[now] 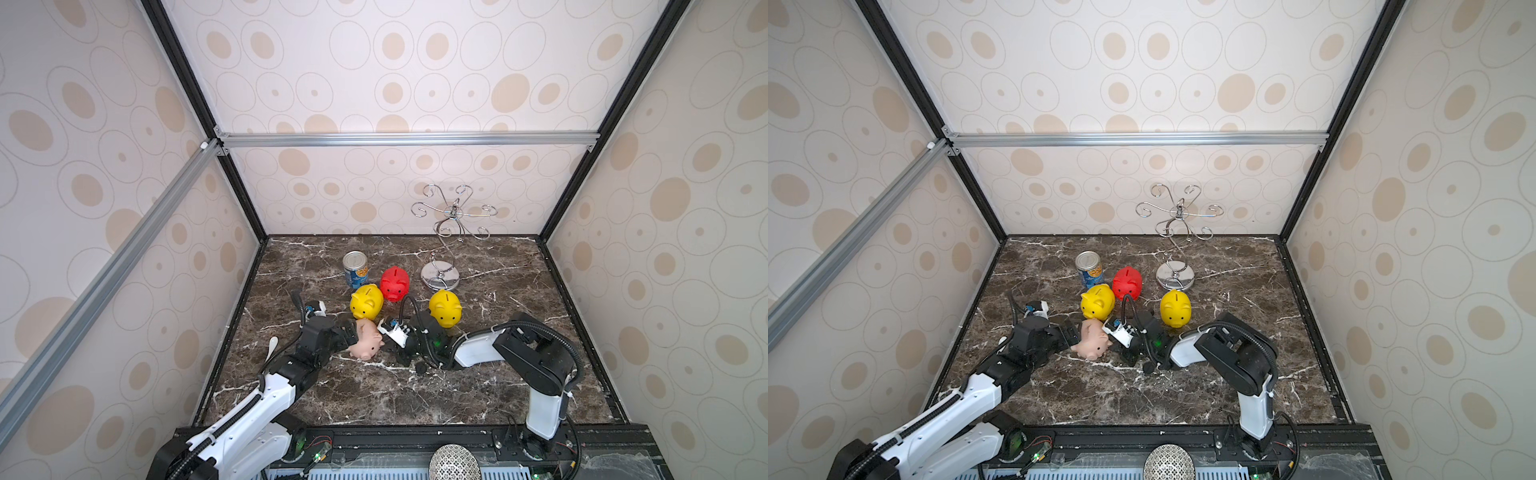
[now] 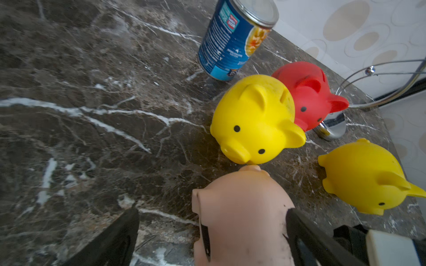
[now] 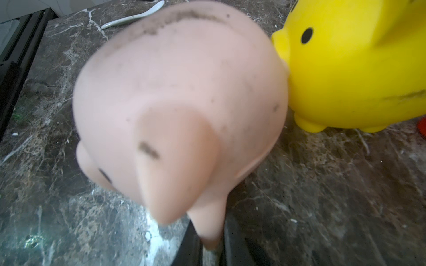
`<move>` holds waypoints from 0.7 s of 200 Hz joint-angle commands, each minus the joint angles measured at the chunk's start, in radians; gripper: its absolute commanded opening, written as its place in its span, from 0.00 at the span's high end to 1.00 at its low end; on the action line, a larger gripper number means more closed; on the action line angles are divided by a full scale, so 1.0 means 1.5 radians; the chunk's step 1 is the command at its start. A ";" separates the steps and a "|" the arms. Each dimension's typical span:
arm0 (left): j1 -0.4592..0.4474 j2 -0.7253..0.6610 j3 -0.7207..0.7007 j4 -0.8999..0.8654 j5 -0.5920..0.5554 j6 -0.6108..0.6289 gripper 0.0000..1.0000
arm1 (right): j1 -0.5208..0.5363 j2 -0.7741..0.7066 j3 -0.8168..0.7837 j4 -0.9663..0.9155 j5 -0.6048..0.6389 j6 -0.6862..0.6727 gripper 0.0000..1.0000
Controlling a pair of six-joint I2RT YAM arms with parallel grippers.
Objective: Open piggy banks
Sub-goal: Adjust the piggy bank at the center of the board.
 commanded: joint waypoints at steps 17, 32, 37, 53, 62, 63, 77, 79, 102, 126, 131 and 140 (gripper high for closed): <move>0.037 0.011 0.001 -0.068 -0.057 -0.031 0.05 | 0.020 -0.024 0.014 -0.004 0.029 -0.022 0.89; 0.048 0.029 -0.009 -0.062 -0.056 -0.034 0.07 | 0.028 -0.035 0.017 -0.015 0.041 -0.030 0.89; 0.049 0.032 -0.012 -0.062 -0.058 -0.035 0.08 | 0.029 -0.038 0.018 -0.020 0.045 -0.032 0.90; 0.051 0.028 -0.027 -0.043 -0.053 -0.037 0.11 | 0.035 -0.047 0.022 -0.034 0.050 -0.035 0.89; 0.052 0.029 -0.032 -0.036 -0.047 -0.038 0.12 | 0.038 -0.053 0.022 -0.035 0.054 -0.038 0.90; 0.051 0.029 -0.032 -0.035 -0.046 -0.038 0.12 | 0.039 -0.053 0.023 -0.035 0.055 -0.039 0.89; 0.051 0.034 -0.035 -0.029 -0.039 -0.036 0.14 | 0.045 -0.061 0.027 -0.051 0.065 -0.046 0.90; 0.051 0.036 -0.036 -0.028 -0.038 -0.036 0.14 | 0.046 -0.062 0.028 -0.054 0.066 -0.047 0.90; 0.051 0.041 -0.049 -0.013 -0.030 -0.034 0.17 | 0.057 -0.079 0.036 -0.069 0.075 -0.054 0.89; 0.051 0.042 -0.070 0.013 -0.019 -0.039 0.18 | 0.073 -0.105 0.043 -0.095 0.095 -0.067 0.89; 0.051 0.043 -0.073 0.015 -0.019 -0.039 0.19 | 0.076 -0.110 0.043 -0.099 0.097 -0.069 0.89; 0.052 0.042 -0.078 0.018 -0.018 -0.040 0.19 | 0.081 -0.120 0.044 -0.106 0.102 -0.073 0.89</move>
